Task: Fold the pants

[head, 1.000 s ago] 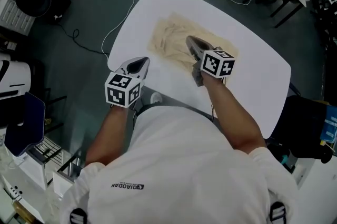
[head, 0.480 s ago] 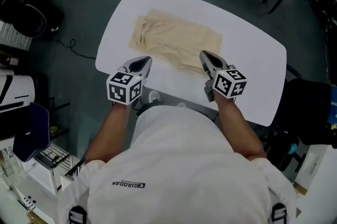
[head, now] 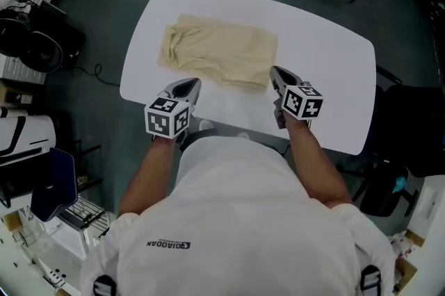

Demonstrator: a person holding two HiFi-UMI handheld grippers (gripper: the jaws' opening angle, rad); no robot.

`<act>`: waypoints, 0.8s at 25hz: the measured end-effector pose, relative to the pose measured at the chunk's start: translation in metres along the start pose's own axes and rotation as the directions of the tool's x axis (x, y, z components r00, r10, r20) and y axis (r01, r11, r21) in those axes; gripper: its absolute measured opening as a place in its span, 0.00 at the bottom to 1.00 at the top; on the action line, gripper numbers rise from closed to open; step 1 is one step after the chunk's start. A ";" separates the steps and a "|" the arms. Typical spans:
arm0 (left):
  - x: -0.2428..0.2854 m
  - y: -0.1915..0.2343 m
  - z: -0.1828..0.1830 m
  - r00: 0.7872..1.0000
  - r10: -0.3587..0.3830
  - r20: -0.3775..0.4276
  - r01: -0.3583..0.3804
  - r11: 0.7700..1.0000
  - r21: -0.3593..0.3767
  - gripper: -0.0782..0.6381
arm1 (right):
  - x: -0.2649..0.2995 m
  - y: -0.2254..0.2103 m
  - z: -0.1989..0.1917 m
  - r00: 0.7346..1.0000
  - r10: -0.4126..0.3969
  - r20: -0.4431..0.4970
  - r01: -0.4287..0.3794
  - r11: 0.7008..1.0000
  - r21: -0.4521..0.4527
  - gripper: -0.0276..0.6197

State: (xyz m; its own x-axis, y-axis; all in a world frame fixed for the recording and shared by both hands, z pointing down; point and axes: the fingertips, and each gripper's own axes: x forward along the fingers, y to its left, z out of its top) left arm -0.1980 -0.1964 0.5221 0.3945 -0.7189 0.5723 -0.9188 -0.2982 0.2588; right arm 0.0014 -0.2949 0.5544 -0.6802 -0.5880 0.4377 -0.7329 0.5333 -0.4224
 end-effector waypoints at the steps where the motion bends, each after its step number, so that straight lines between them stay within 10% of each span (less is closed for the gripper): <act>1: 0.003 -0.004 0.000 1.000 0.002 -0.004 -0.002 1.000 0.000 0.15 | 0.001 -0.007 -0.003 1.000 -0.004 -0.008 0.004 1.000 0.006 0.07; 20: -0.019 -0.009 -0.012 0.989 0.150 -0.001 -0.150 0.989 0.004 0.15 | 0.086 -0.112 -0.058 0.985 -0.060 -0.165 0.105 0.953 0.285 0.40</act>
State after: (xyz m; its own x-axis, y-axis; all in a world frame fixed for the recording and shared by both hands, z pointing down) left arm -0.1973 -0.1723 0.5178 0.2524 -0.7549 0.6053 -0.9676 -0.1897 0.1668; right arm 0.0242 -0.3699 0.6860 -0.6285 -0.5106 0.5868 -0.7657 0.2733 -0.5822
